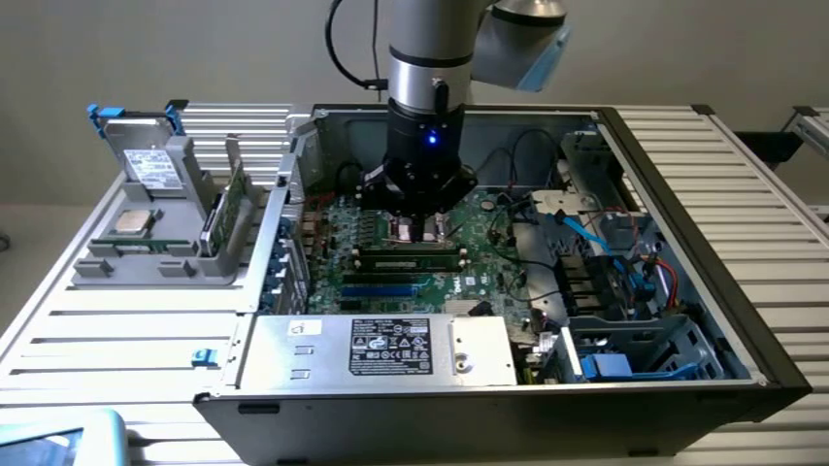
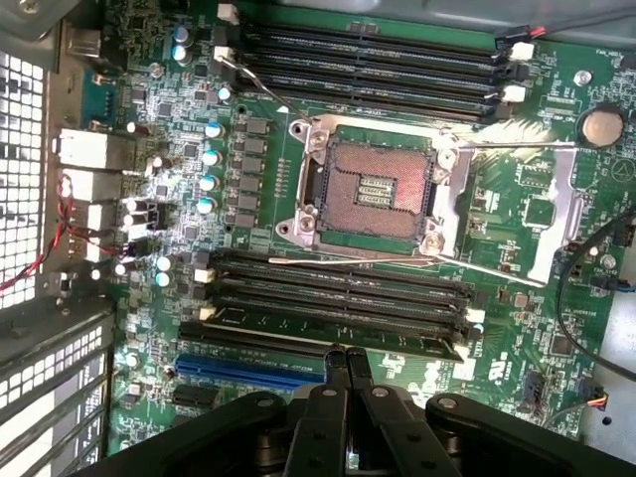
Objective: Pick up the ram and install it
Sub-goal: 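Press down the ram until it locks into place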
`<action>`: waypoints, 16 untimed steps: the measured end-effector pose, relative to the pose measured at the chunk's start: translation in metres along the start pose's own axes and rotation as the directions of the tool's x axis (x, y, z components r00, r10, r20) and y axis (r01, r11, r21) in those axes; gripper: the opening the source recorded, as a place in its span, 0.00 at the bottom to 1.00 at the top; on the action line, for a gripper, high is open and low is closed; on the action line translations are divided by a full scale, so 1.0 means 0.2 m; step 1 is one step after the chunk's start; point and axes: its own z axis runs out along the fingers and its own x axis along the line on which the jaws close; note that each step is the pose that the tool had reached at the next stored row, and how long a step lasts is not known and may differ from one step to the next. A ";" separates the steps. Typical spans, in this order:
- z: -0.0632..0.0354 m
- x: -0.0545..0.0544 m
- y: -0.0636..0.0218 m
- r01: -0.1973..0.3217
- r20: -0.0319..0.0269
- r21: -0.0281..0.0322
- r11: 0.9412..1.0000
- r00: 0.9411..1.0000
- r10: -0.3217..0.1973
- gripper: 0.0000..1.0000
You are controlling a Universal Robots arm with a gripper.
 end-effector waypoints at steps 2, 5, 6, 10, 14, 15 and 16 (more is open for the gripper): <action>0.000 0.00 0.000 -0.020 0.004 0.001 1.000 1.000 0.020 0.11; 0.000 0.00 0.000 -0.048 0.009 0.010 0.999 0.999 0.048 0.11; 0.000 0.00 0.000 -0.057 0.011 0.014 0.998 0.998 0.057 0.11; 0.000 0.00 0.000 -0.088 0.022 0.035 0.995 0.996 0.087 0.11; 0.000 0.00 0.000 -0.098 0.029 0.041 0.994 0.995 0.097 0.11; 0.000 0.00 0.000 -0.098 0.029 0.041 0.994 0.995 0.097 0.11; 0.000 0.00 0.000 -0.099 0.030 0.041 0.994 0.995 0.098 0.11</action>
